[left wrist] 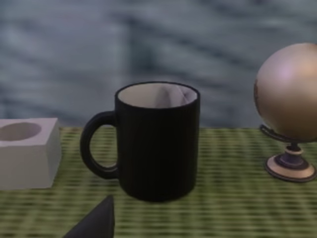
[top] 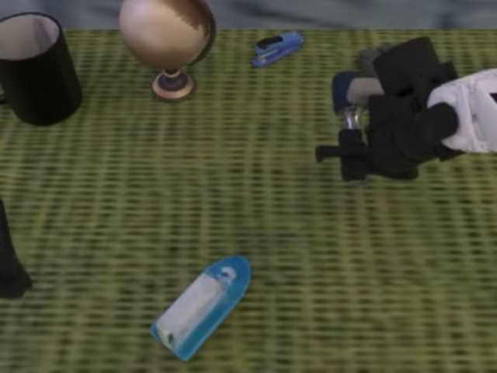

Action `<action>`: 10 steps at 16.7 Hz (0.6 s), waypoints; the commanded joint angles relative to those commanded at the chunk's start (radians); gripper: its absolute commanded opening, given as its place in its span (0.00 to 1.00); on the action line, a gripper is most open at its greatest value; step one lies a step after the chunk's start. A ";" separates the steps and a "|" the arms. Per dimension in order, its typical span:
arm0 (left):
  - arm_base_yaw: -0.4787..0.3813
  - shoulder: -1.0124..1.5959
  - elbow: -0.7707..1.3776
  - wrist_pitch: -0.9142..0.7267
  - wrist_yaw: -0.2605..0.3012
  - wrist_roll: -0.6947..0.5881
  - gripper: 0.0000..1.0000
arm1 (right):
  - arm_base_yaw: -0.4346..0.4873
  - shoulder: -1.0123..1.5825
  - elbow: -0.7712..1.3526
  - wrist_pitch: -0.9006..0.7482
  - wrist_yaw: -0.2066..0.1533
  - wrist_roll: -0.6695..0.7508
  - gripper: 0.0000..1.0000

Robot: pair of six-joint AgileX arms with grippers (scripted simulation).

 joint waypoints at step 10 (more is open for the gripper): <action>0.000 0.000 0.000 0.000 0.000 0.000 1.00 | -0.002 -0.214 -0.255 0.908 -0.264 -0.237 0.00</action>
